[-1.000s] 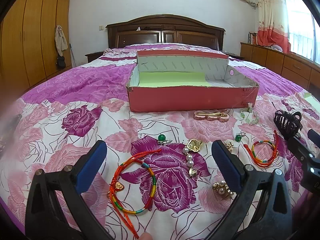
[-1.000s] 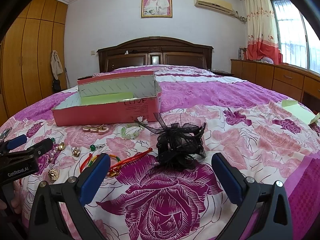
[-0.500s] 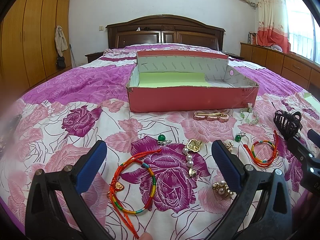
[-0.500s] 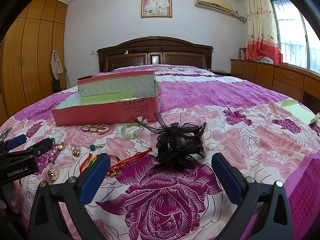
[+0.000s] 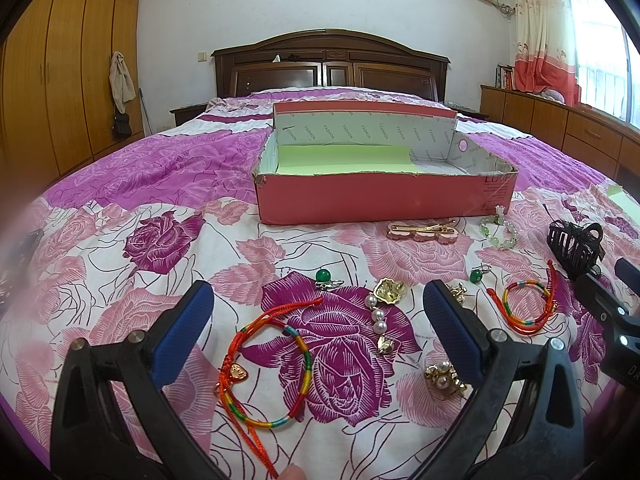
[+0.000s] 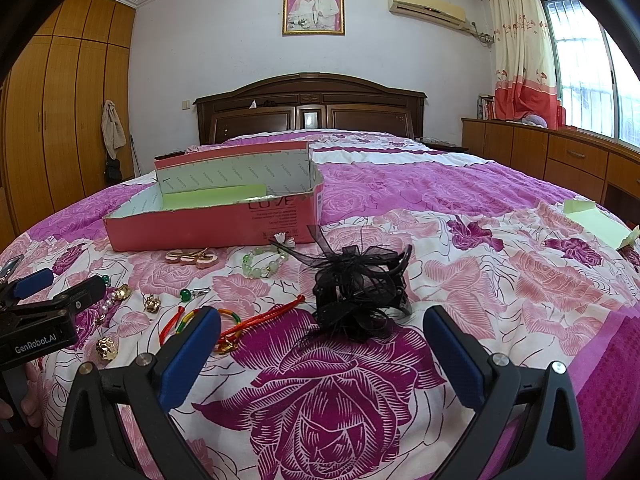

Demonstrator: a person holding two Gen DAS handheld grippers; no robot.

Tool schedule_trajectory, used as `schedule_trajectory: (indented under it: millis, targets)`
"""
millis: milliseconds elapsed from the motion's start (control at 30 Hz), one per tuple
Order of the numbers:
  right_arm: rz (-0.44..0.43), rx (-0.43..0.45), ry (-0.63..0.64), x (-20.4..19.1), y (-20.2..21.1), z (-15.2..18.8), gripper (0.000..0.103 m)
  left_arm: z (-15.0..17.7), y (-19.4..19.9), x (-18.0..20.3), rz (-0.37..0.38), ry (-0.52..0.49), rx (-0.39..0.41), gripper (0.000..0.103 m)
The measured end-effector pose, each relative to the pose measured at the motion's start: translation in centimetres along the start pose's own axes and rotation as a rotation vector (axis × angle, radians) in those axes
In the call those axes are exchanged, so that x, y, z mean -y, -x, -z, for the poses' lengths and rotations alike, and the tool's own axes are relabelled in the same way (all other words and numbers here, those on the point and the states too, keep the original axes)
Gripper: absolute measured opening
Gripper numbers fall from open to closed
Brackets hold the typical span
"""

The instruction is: Organize jewelry

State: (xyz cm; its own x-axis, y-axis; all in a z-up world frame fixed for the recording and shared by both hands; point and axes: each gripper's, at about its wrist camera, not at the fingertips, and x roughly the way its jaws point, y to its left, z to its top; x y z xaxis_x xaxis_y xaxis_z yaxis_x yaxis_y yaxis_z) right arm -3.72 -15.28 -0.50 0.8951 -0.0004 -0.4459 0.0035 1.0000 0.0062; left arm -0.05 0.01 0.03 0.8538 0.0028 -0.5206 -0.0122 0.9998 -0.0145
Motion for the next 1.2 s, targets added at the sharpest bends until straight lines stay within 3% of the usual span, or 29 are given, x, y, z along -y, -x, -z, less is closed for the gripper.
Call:
schedule_trajectory:
  millis: [1200]
  targets:
    - [0.005,0.016,0.0,0.02,0.82,-0.25,0.103,-0.15,0.06,-0.02,0.003,-0.001,-0.009,0.098]
